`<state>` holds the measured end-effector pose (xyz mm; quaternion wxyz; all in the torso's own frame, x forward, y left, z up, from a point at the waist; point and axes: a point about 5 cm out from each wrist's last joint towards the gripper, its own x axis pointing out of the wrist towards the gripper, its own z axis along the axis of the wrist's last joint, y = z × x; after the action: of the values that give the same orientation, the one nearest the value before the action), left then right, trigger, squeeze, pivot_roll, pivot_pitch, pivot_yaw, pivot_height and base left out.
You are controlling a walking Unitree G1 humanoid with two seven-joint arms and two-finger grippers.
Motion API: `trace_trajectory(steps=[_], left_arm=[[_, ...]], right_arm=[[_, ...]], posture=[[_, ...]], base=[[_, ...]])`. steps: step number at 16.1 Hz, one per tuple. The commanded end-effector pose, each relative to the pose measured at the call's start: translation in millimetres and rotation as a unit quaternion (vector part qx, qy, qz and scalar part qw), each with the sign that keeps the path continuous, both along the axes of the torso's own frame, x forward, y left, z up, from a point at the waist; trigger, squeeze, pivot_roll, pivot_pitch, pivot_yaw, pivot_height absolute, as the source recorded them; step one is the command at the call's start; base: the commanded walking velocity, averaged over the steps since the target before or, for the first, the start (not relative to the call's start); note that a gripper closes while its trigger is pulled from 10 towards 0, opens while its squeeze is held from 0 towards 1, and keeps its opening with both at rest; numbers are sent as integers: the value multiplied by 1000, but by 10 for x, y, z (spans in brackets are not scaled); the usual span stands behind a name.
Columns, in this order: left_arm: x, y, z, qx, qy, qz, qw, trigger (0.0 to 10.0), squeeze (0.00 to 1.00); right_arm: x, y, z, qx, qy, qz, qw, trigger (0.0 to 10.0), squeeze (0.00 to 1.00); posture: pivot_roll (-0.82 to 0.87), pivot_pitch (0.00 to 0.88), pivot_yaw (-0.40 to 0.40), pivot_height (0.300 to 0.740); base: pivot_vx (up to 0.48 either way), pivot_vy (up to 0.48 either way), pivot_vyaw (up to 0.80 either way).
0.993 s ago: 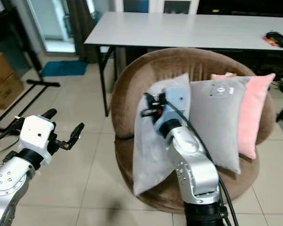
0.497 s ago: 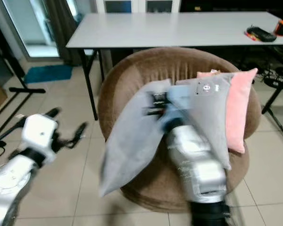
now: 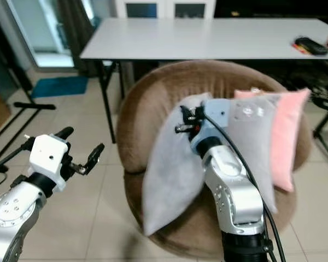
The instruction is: Move the pillow to the sofa from floor
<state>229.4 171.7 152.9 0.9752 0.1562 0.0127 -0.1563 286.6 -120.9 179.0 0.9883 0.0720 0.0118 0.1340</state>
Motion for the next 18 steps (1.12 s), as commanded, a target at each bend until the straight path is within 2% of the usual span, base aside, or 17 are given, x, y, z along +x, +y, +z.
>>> trace_trajectory(steps=[1,8,11,14,18], left_arm=[[6,49,23,7,-4,6,1000,10000,118],[11,52,23,7,-3,5,1000,10000,118],[10,51,26,7,-4,4,1000,10000,118],[10,48,26,7,-4,4,1000,10000,114],[7,46,10,15,3,-2,1000,10000,90]], right_arm=[[-5,101,155,6,-37,18,999,10000,0],[-1,101,150,11,-33,17,999,10000,0],[0,106,150,13,-30,20,999,10000,0],[5,108,150,6,-33,21,999,10000,0],[117,166,181,-1,-41,36,999,10000,0]], posture=[[-10,15,22,740],[-10,16,24,740],[-10,16,24,740],[-10,16,24,740],[-8,18,25,740]], base=[[274,0,0],[281,0,0],[281,0,-800],[282,0,0],[141,0,0]])
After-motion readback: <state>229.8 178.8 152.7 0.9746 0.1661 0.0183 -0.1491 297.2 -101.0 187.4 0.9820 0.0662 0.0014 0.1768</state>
